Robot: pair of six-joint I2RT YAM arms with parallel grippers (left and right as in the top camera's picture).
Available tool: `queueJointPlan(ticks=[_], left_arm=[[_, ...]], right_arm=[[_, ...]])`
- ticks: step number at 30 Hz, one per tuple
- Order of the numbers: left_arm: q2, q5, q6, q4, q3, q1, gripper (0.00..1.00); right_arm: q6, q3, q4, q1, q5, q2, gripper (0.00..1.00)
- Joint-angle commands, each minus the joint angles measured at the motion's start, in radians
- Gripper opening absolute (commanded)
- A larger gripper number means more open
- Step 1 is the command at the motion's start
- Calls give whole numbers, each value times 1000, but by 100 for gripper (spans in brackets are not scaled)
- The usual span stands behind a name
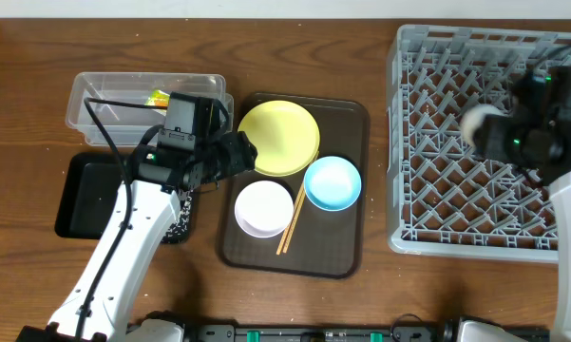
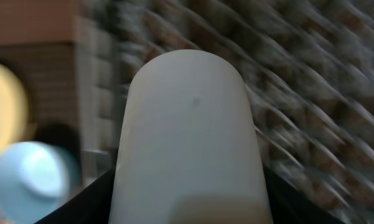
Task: Sort waste into correct bins and load items into the dishwasher rack
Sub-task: 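Carry the cup right and place it upside down in the rack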
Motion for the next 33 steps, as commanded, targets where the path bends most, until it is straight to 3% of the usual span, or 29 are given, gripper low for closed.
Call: queueJointPlan(ticks=[1, 15, 20, 23, 24, 28, 33], left_arm=[[-2, -59, 19, -14, 14, 2, 56], [-2, -61, 19, -26, 14, 2, 56], [-2, -61, 19, -26, 14, 2, 56], [-2, -61, 19, -26, 14, 2, 56], [-2, -61, 19, -26, 14, 2, 57], [-2, -61, 19, -25, 14, 2, 57], [-2, -61, 19, -25, 14, 2, 61]], right_arm=[[47, 15, -43, -66, 131, 26, 1], [54, 14, -155, -173, 121, 226, 7], [54, 14, -170, -173, 121, 282, 36], [54, 14, -174, -173, 98, 294, 73], [54, 15, -172, -173, 85, 294, 80], [54, 24, -166, -173, 59, 286, 87], [23, 93, -157, -171, -47, 257, 88]])
